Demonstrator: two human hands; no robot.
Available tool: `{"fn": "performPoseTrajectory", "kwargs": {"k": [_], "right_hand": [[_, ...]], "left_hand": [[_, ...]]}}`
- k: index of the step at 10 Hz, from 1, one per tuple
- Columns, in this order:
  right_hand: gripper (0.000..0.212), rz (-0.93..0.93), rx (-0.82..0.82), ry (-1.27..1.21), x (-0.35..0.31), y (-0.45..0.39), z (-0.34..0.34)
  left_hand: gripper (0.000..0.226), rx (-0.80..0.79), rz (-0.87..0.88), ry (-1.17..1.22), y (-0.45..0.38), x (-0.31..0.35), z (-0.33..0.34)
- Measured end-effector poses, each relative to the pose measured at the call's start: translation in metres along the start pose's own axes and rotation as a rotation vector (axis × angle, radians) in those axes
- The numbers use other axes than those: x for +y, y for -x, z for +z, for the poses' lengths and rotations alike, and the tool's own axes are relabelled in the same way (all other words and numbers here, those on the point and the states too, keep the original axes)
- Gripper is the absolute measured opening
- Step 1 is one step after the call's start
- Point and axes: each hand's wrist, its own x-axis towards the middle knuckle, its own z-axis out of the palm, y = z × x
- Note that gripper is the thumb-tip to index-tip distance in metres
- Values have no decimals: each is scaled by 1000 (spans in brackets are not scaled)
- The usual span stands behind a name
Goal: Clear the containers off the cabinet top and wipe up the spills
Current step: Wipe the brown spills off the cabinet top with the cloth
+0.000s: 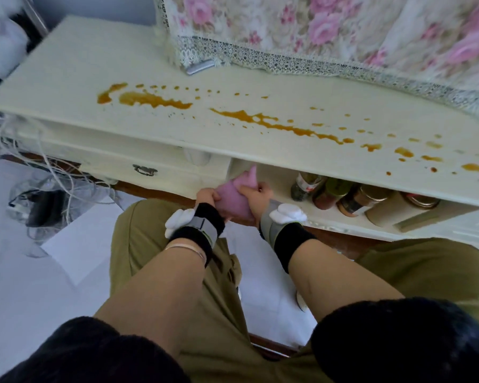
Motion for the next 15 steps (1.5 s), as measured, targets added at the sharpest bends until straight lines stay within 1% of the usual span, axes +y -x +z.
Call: {"fn": "performPoseTrajectory", "kwargs": {"k": [1, 2, 3, 4, 5, 6, 7, 8, 9, 10, 11, 12, 13, 14, 15], "right_hand": [[43, -87, -51, 8, -19, 11, 8], [39, -155, -51, 9, -41, 21, 20], [29, -221, -55, 55, -58, 27, 31], [24, -213, -124, 73, -76, 36, 55], [19, -225, -143, 92, -82, 39, 77], [16, -269, -232, 48, -98, 50, 104], [24, -322, -282, 27, -118, 60, 126], [31, -368, -304, 33, -131, 66, 142], [35, -435, -289, 117, -141, 69, 151], [41, -382, -308, 125, -147, 71, 171], [60, -180, -391, 14, -149, 80, 199], [33, -159, -486, 19, -157, 102, 217], [34, 8, -561, -180, -162, 107, 226], [41, -36, -582, -218, -173, 101, 246], [39, -174, -584, -214, -181, 86, 266]], "left_hand": [[31, -34, 48, -182, 22, 18, -15], [41, 73, 226, -608, 12, 40, -21], [48, 265, 351, -637, 20, 60, -27], [43, 328, 489, -689, 35, 82, -39], [39, 180, 377, -422, 60, 98, -44], [53, -85, 380, -317, 65, 118, -61], [66, -89, 347, -143, 52, 142, -78], [65, -18, 393, -50, 65, 159, -94], [57, 23, 459, -12, 67, 171, -106], [58, 20, 479, 8, 74, 183, -123], [65, -4, 485, 29, 67, 197, -134], [74, -18, 478, 34, 75, 211, -147], [56, -16, 535, -45, 95, 219, -154], [57, 92, 632, -224, 84, 241, -161], [53, 124, 599, -159, 75, 260, -151]]}}
